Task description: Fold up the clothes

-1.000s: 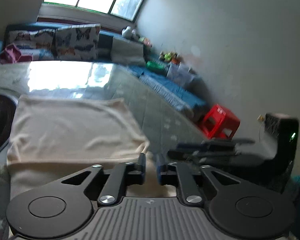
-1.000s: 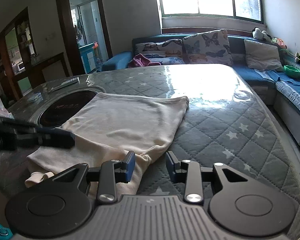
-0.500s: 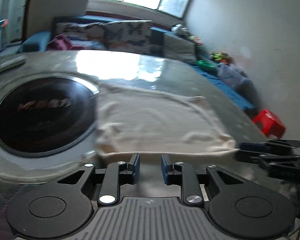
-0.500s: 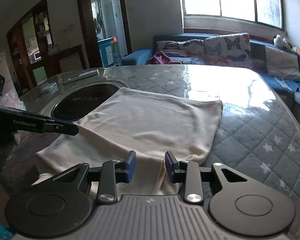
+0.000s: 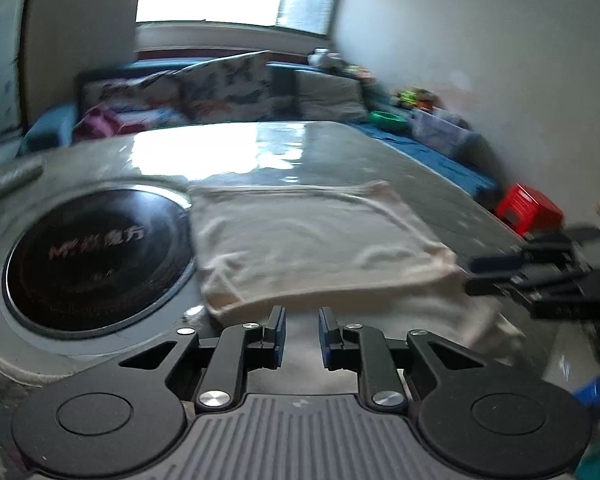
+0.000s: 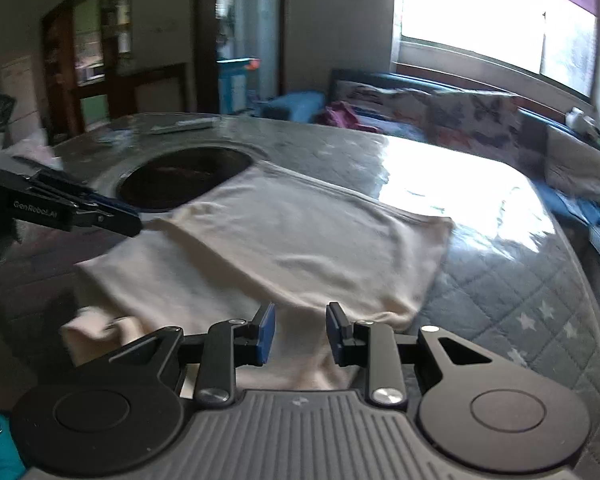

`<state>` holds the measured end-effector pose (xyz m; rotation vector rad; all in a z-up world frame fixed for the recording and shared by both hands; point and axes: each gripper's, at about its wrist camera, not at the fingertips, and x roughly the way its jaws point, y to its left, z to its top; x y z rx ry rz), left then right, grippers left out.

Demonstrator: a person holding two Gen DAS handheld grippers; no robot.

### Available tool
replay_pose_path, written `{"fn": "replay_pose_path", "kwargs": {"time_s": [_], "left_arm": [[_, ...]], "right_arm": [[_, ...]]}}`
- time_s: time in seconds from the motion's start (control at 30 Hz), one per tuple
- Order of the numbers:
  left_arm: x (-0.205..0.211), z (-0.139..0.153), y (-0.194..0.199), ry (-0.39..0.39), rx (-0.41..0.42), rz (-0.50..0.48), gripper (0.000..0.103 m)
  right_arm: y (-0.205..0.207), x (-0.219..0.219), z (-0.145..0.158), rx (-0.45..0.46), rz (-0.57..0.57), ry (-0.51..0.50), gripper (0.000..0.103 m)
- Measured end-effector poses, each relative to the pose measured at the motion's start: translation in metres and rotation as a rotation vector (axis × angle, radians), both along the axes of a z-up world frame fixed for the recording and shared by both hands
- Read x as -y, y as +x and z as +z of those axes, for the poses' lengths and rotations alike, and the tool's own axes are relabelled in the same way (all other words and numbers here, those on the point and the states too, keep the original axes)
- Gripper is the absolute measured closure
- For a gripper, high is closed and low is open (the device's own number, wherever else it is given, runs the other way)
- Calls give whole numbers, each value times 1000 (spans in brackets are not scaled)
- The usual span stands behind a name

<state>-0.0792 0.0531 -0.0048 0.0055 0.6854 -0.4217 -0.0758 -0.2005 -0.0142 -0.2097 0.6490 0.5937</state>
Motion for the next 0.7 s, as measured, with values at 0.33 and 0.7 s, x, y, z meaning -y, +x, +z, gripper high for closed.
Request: {"fn": "replay_pose_path", "kwargs": {"time_s": [0.33,0.7], "left_arm": [[20,-5,-61,233,77,-270,61],[39,-32,-76,392,194,-413,61]], "right_arm": [[-13,-6,-12,-76,93,-47,76],[-28,-3,1,-50,141,-110,68]]}}
